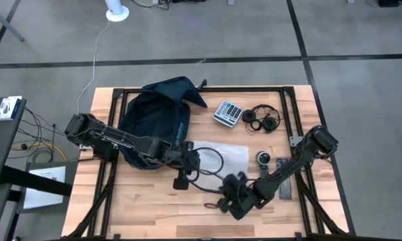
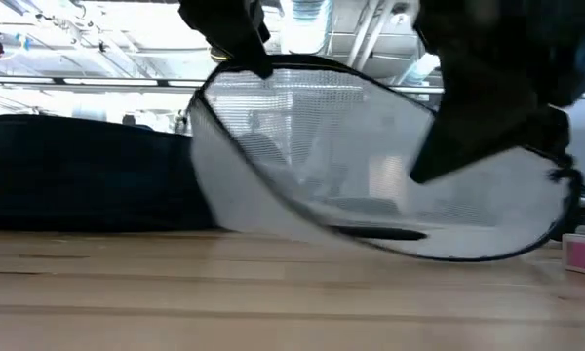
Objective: Unpack backpack
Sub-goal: Remove the black pen from the white zip bag
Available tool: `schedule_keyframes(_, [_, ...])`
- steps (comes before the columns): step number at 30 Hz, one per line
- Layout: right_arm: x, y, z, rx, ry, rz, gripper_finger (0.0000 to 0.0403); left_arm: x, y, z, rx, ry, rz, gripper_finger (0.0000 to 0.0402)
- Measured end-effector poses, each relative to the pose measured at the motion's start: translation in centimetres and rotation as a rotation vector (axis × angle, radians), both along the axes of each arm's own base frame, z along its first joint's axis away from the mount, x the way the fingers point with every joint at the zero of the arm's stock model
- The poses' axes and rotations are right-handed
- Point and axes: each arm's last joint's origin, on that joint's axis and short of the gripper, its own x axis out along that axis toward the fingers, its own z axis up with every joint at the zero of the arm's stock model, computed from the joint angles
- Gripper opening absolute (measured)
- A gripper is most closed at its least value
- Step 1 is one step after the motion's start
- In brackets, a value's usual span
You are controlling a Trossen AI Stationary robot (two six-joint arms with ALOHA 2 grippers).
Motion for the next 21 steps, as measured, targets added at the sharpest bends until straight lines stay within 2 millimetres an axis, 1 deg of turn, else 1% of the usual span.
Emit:
schedule_keyframes(4, [-0.5, -1.9, -0.3, -0.037, 0.094, -0.115, 0.0, -0.3, -1.2, 0.0, 0.001, -0.001, -0.042, 0.0])
schedule_keyframes(7, [-0.1, -2.0, -0.2, -0.017, 0.069, -0.13, 0.0, -0.4, -1.6, 0.0, 0.0, -0.007, -0.058, 0.0])
schedule_keyframes(11, [1.3, -0.8, 0.9, 0.063, -0.073, -0.083, 0.0, -0.3, -1.6, 0.1, -0.006, -0.023, -0.053, 0.0])
schedule_keyframes(15, [2.8, -0.3, 1.6, 0.161, -0.257, -0.134, 0.0, -0.1, -1.3, 0.2, -0.017, -0.032, -0.033, 0.0])
schedule_keyframes(18, [3.7, -0.7, 1.0, 0.215, -0.319, -0.207, 0.0, 0.0, -1.1, 0.2, -0.022, -0.034, -0.017, 0.0])
schedule_keyframes(21, [4.1, -1.3, -0.5, 0.234, -0.318, -0.293, 0.0, 0.0, -1.0, 0.3, -0.015, -0.043, -0.005, 0.0])
